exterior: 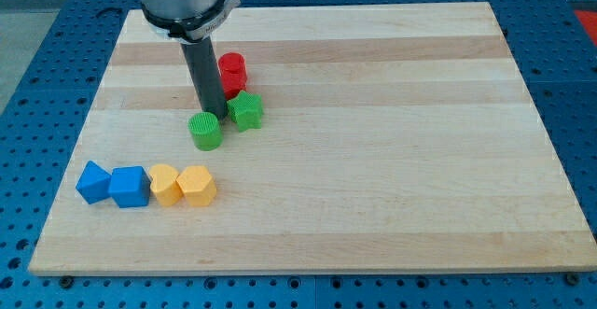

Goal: Push the green circle down a bit

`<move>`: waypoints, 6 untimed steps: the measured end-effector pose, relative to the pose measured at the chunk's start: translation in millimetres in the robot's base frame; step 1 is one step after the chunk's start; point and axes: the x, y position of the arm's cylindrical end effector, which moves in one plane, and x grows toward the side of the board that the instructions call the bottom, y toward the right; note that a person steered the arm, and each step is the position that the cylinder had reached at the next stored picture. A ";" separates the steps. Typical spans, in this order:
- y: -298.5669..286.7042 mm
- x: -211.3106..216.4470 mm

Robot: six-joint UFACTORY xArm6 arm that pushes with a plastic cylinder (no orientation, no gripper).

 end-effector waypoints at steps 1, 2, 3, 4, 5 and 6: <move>-16.7 0.3; -57.9 1.2; -66.6 19.8; -38.0 26.5; 16.5 26.5; 51.0 26.5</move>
